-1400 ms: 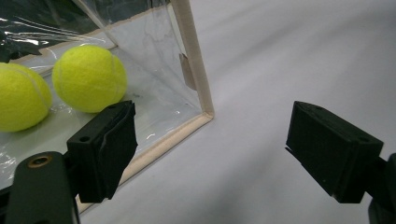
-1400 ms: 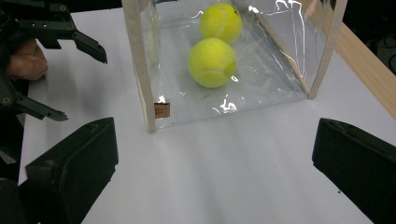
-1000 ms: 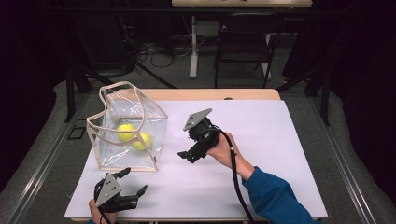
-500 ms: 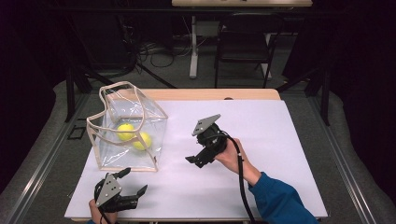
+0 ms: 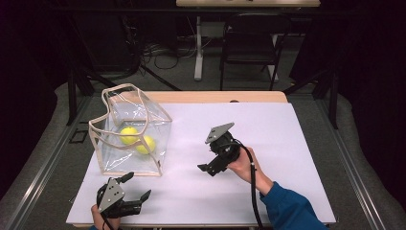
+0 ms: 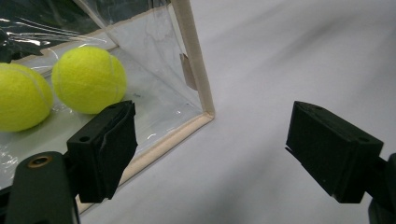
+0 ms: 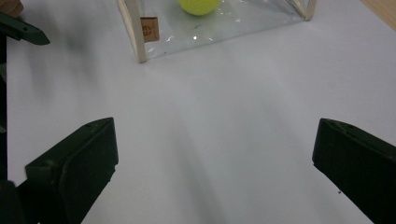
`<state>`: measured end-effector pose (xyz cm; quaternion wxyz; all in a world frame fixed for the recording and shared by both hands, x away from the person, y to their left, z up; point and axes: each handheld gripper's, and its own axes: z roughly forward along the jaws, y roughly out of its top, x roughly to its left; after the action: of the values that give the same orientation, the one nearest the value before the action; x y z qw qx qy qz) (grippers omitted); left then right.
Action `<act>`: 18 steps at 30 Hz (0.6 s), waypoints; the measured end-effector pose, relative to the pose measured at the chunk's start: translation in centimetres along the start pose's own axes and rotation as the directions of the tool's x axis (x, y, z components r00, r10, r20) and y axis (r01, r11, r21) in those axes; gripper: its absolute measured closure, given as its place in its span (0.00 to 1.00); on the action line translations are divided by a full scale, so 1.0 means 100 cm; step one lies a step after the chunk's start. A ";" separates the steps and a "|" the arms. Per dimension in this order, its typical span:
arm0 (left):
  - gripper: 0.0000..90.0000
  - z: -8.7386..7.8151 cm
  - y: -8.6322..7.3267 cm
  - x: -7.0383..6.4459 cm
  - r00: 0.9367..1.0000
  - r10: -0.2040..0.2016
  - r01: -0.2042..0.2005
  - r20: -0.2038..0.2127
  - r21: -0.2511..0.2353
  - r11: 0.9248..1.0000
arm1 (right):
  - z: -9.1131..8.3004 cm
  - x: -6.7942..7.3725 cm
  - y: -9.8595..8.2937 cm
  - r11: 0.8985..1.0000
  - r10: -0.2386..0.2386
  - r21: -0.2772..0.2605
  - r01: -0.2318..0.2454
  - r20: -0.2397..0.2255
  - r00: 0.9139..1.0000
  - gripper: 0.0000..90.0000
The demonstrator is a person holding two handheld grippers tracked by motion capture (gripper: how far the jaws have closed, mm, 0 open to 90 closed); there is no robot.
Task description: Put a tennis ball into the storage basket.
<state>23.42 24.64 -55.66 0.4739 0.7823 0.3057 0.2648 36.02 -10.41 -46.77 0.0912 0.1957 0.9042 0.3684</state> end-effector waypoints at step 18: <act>0.18 0.000 0.000 0.000 1.000 0.000 0.000 -0.001 -0.001 1.000 | -0.003 0.002 -0.033 0.999 0.026 0.021 -0.026 0.036 0.999 0.00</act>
<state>23.42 24.62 -55.67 0.4740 0.7819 0.3059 0.2653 34.78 -12.71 -48.87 0.1006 0.2150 0.9037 0.3563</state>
